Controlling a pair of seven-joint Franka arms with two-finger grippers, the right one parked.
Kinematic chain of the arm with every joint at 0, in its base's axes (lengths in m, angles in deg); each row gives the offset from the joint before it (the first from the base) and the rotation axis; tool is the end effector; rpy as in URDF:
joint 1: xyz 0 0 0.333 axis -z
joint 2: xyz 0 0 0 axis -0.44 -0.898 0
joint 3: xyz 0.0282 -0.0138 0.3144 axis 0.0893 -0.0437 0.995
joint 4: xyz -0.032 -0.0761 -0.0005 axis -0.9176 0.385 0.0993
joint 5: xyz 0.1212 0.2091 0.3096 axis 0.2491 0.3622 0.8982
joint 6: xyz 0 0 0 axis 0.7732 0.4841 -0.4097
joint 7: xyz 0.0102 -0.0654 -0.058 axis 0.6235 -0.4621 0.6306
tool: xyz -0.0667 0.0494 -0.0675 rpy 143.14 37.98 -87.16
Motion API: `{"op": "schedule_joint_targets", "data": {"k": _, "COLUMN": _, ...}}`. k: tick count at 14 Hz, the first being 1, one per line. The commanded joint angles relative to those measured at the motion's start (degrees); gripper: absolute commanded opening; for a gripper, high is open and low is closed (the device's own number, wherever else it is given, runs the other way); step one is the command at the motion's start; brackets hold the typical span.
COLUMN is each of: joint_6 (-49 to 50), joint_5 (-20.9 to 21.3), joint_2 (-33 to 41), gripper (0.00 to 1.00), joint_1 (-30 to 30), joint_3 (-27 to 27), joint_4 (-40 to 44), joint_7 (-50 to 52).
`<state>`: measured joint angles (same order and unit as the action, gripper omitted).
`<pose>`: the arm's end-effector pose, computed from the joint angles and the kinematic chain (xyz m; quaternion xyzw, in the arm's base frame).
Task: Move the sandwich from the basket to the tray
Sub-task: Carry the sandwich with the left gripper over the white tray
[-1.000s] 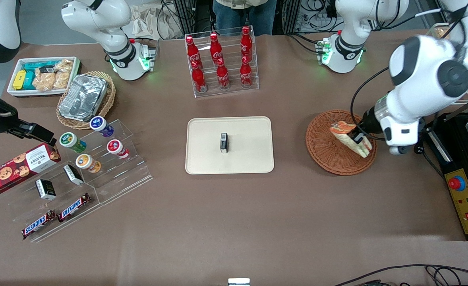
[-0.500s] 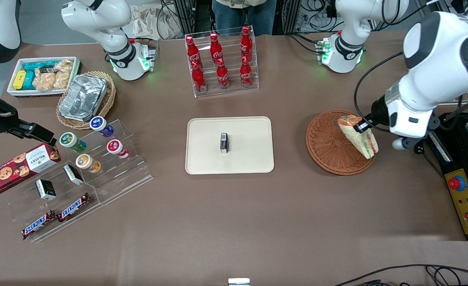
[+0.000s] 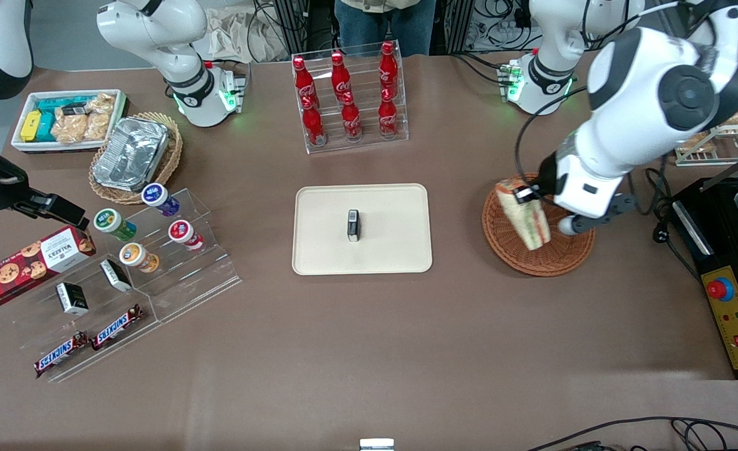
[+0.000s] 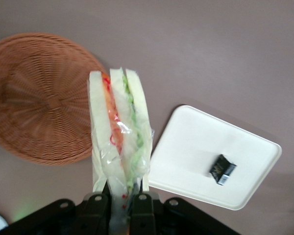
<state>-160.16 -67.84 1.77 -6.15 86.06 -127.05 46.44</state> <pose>0.5390 -0.2208 0.5145 0.9742 0.2005 -0.0625 0.0826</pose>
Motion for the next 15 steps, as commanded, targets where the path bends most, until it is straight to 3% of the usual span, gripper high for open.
{"op": "schedule_joint_targets", "data": {"k": 1, "joint_6": -5.49, "joint_5": -1.21, "joint_2": -2.37, "gripper": 0.0, "joint_1": 4.3, "joint_3": 0.09, "joint_4": -0.73, "joint_7": 0.1}}
{"op": "schedule_joint_targets", "data": {"k": 10, "joint_6": -19.47, "joint_5": -1.12, "joint_2": -14.51, "gripper": 0.0, "joint_1": 14.93, "joint_3": -0.35, "joint_4": -0.9, "joint_7": -0.77}}
{"op": "schedule_joint_targets", "data": {"k": 15, "joint_6": -28.96, "joint_5": -1.29, "joint_2": -21.53, "gripper": 0.0, "joint_1": 16.17, "joint_3": -3.77, "joint_4": -1.34, "joint_7": -0.69}}
